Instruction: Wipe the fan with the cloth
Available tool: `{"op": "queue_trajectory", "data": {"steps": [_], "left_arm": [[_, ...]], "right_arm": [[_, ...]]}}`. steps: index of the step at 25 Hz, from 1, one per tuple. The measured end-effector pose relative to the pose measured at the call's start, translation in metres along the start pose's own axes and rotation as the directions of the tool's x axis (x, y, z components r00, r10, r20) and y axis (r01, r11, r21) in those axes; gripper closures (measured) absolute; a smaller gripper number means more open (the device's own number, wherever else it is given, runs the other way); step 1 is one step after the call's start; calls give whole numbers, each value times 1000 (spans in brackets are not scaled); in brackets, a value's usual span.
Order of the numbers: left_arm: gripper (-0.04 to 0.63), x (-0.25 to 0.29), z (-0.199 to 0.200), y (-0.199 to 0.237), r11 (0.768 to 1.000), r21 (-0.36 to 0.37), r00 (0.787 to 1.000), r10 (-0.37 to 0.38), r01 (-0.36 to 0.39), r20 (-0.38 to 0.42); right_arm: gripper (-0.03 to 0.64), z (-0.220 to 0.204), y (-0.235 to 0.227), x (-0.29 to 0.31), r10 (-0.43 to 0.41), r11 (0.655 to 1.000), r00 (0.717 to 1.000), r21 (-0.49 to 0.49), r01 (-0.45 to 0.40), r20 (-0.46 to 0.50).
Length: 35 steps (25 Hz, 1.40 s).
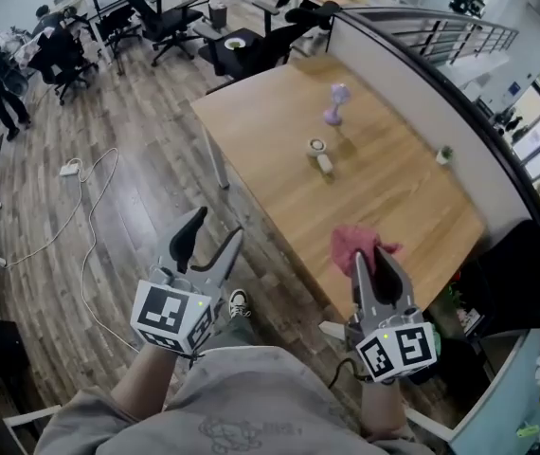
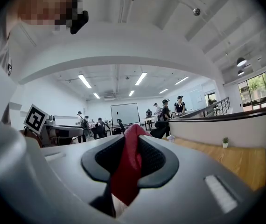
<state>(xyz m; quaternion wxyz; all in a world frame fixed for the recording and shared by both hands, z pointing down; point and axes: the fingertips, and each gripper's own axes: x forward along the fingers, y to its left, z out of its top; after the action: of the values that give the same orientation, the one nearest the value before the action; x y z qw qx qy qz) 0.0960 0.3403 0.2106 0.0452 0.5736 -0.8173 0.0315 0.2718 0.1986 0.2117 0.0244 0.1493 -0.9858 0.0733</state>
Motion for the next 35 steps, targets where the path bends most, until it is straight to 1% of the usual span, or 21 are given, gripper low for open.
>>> {"op": "queue_trajectory", "data": {"steps": [8, 15, 23, 26, 28, 31, 33, 35], "left_arm": [[345, 72, -1, 70, 992, 28, 992, -122, 123, -44], [345, 115, -10, 107, 976, 43, 974, -212, 215, -74], [345, 153, -26, 116, 955, 36, 951, -287, 293, -114], [345, 166, -27, 117, 945, 15, 942, -323, 326, -87], [345, 180, -28, 117, 942, 10, 940, -334, 336, -76], [345, 199, -34, 118, 940, 9, 936, -339, 341, -98], [345, 210, -39, 115, 935, 4, 930, -351, 354, -111], [345, 224, -44, 115, 931, 14, 924, -361, 366, -128]], "right_arm": [[520, -3, -11, 83, -123, 992, 992, 17, 124, -36], [520, -3, -13, 128, -203, 979, 978, 19, 204, -35], [520, -23, -28, 149, -263, 962, 961, 45, 268, -91], [520, -28, -37, 158, -274, 959, 956, 50, 280, -102], [520, -31, -47, 165, -288, 953, 952, 64, 295, -106], [520, -36, -61, 178, -295, 945, 949, 113, 307, -113], [520, -40, -70, 188, -289, 944, 950, 126, 304, -121], [520, -45, -80, 198, -284, 944, 950, 135, 301, -130]]}}
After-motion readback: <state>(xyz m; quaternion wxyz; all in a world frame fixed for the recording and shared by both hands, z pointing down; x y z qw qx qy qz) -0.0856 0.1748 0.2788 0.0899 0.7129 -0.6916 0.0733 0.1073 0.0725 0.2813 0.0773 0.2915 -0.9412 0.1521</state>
